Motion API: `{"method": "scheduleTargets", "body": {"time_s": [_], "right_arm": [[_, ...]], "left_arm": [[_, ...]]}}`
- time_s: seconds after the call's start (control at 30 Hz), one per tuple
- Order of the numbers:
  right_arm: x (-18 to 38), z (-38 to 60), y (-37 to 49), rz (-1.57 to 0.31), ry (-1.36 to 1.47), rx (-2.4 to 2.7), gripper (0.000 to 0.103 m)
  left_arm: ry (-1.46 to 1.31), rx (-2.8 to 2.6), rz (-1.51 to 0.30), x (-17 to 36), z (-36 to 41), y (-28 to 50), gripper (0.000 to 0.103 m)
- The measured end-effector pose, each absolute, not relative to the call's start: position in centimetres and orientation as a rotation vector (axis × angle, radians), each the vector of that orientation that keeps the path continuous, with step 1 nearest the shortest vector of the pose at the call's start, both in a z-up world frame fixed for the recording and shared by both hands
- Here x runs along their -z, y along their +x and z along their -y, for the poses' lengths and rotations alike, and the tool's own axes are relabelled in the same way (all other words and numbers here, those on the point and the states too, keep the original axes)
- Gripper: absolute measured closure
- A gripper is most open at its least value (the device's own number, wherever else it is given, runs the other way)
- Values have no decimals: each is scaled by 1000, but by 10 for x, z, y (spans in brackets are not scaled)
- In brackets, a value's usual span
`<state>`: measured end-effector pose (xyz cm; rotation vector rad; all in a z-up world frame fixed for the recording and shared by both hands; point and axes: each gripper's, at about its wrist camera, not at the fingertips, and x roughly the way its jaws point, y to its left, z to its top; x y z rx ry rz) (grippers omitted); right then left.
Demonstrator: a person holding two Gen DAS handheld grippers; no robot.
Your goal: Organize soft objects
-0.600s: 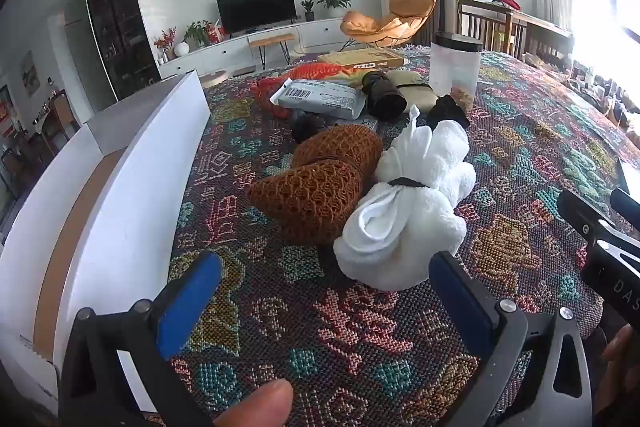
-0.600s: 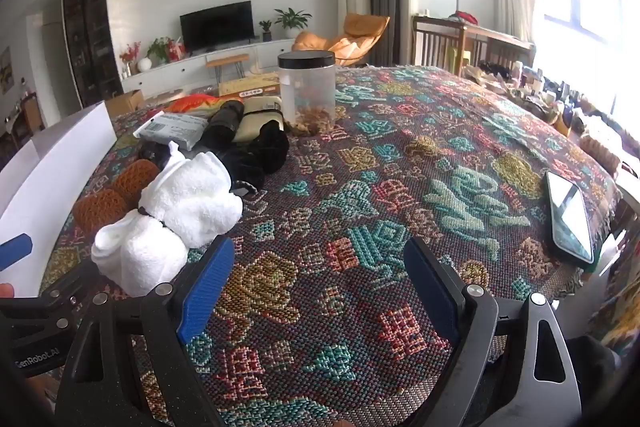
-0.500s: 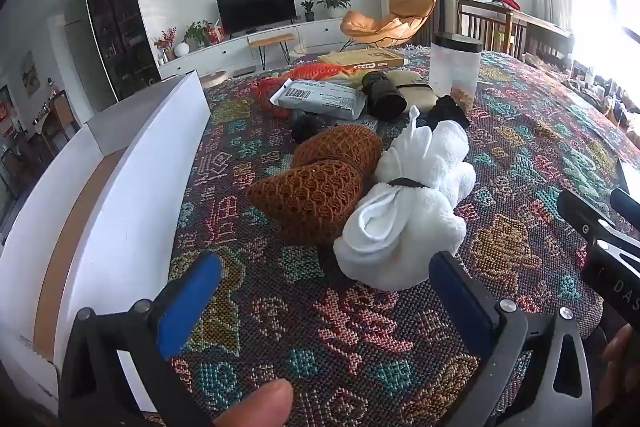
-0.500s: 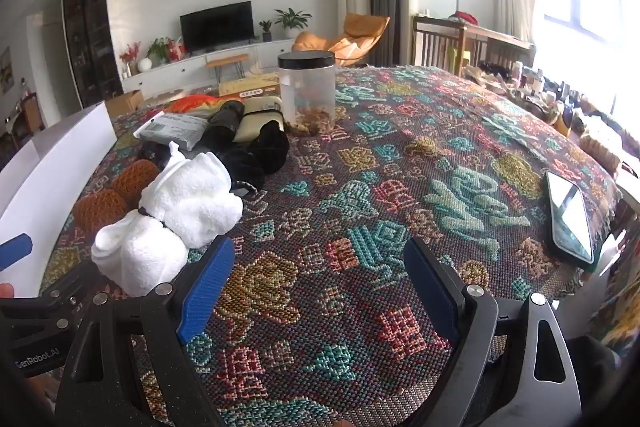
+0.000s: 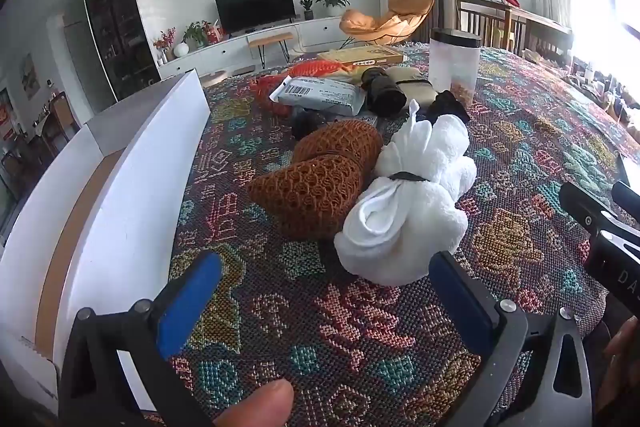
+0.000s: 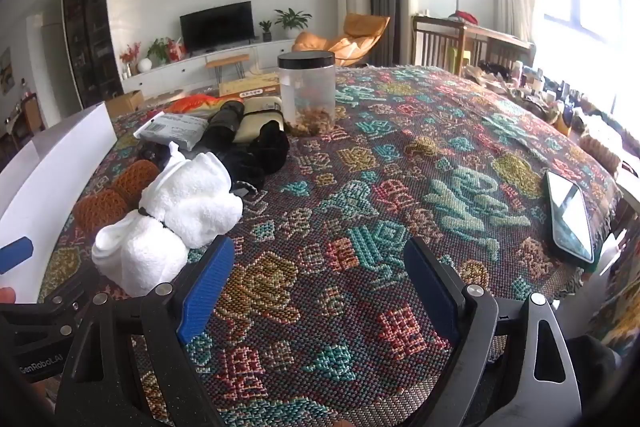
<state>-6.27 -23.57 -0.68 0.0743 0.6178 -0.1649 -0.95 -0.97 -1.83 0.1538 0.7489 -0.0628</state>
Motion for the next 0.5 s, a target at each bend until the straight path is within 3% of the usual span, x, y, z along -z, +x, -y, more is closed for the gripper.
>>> {"method": "scheduleTargets", "body": {"time_s": [0.5], "right_arm": [[7,236,-63,-619,75,165,14]], "left_arm": [[159,61,-756,22,9,-9,0]]}}
